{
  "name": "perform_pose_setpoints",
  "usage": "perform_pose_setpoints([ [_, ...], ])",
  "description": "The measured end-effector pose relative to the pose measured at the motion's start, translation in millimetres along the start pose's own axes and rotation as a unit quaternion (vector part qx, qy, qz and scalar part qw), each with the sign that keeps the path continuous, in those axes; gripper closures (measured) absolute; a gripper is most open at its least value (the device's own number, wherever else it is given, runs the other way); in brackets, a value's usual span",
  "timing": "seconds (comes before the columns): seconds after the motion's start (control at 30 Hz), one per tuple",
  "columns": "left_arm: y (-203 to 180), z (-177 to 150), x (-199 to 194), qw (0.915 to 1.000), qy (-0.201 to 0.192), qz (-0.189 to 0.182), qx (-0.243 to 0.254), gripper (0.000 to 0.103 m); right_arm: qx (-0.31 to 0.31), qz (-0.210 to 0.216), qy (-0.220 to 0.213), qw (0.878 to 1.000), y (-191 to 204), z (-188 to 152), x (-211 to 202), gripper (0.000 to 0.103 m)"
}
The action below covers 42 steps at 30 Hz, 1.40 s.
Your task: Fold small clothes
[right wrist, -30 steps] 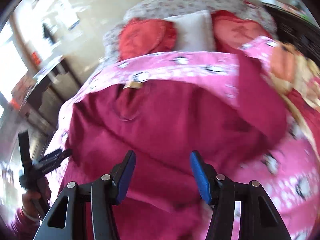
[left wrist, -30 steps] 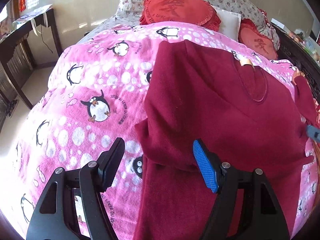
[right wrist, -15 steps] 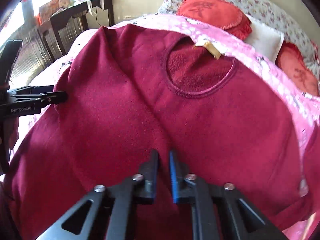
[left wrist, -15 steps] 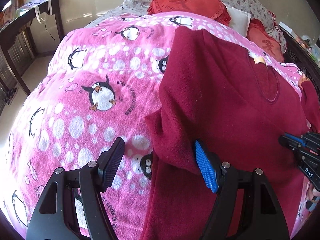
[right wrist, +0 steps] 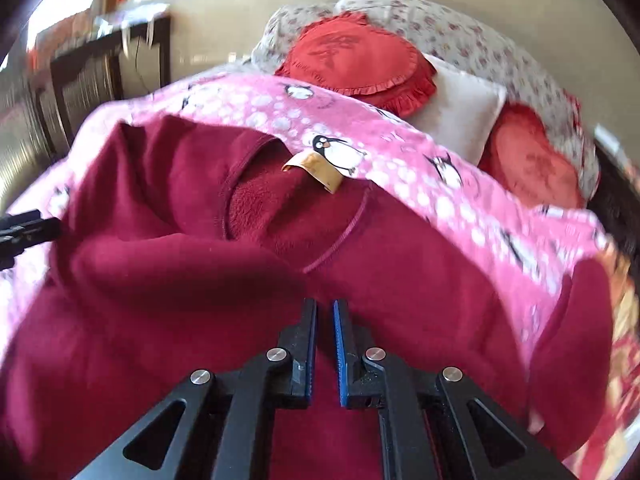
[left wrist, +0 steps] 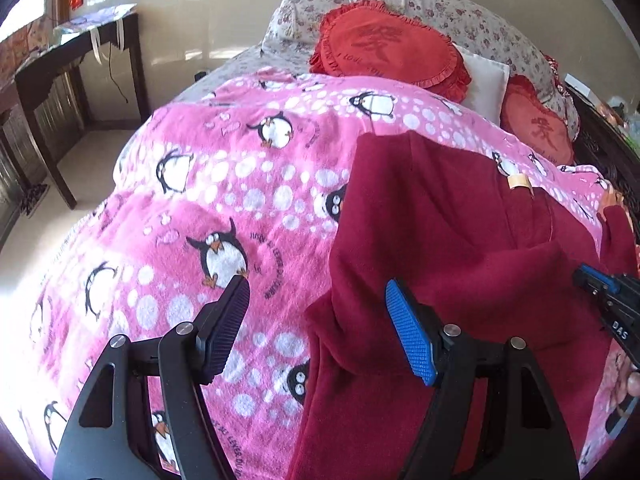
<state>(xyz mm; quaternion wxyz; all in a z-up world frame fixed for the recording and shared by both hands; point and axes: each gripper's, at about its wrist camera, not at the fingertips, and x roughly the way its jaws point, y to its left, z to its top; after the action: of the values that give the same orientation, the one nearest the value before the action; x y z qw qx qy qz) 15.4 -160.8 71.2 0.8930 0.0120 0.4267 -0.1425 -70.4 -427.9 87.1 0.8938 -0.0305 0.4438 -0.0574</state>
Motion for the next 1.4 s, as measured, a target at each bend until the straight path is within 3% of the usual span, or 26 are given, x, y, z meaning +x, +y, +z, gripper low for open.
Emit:
perform_pose_setpoints([
  [0.03,-2.6,5.1,1.9,1.0,-0.003,0.004,0.008,0.032,0.009,-0.006,0.0,1.0,-5.6,-4.7,-7.2,0.092],
  [0.17,-9.9,20.7,17.9,0.9999,0.001,-0.004,0.014,0.032,0.059,0.014,-0.024,0.998,-24.9,-29.5,-30.1,0.052],
  [0.27,-17.4,26.8,43.1,0.9992,0.007,0.025,0.032,0.032,0.069,0.014,0.022,0.997,-32.6,-41.8,-8.7,0.051],
  [0.37,-7.9,31.7,72.3,0.9979,0.032,0.052,0.024,0.03,0.076,-0.002,0.021,0.997,-36.4,-52.0,-8.0,0.064],
  [0.47,12.1,34.9,81.8,0.9985,0.044,0.023,-0.024,0.03,0.089,-0.017,0.025,0.996,-42.0,-59.5,-20.9,0.064],
  [0.7,12.2,36.7,65.0,0.9985,0.046,0.016,-0.026,0.03,0.202,0.028,-0.022,0.979,-82.1,-61.0,-47.7,0.064],
  [0.83,0.9,28.6,37.5,0.9988,0.036,-0.009,-0.032,0.03,0.187,0.016,-0.031,0.982,-74.1,-42.9,-36.0,0.064],
  [1.0,-17.4,14.1,9.5,0.9992,0.025,-0.027,-0.014,0.03,0.193,-0.012,0.007,0.981,-72.7,-45.6,-3.5,0.063],
  [1.13,-28.8,-1.1,-1.1,0.9987,0.031,-0.04,0.004,0.03,0.213,0.007,-0.014,0.977,-89.2,-48.0,-28.6,0.064],
  [1.3,-38.3,-11.9,7.0,0.9975,0.05,-0.05,0.004,0.03,0.247,-0.036,-0.083,0.965,-139.5,-53.0,-76.8,0.052],
  [1.4,-44.5,-15.5,10.9,0.9971,0.055,-0.053,0.005,0.03,0.25,-0.046,-0.079,0.964,-161.3,-46.9,-83.9,0.052],
])
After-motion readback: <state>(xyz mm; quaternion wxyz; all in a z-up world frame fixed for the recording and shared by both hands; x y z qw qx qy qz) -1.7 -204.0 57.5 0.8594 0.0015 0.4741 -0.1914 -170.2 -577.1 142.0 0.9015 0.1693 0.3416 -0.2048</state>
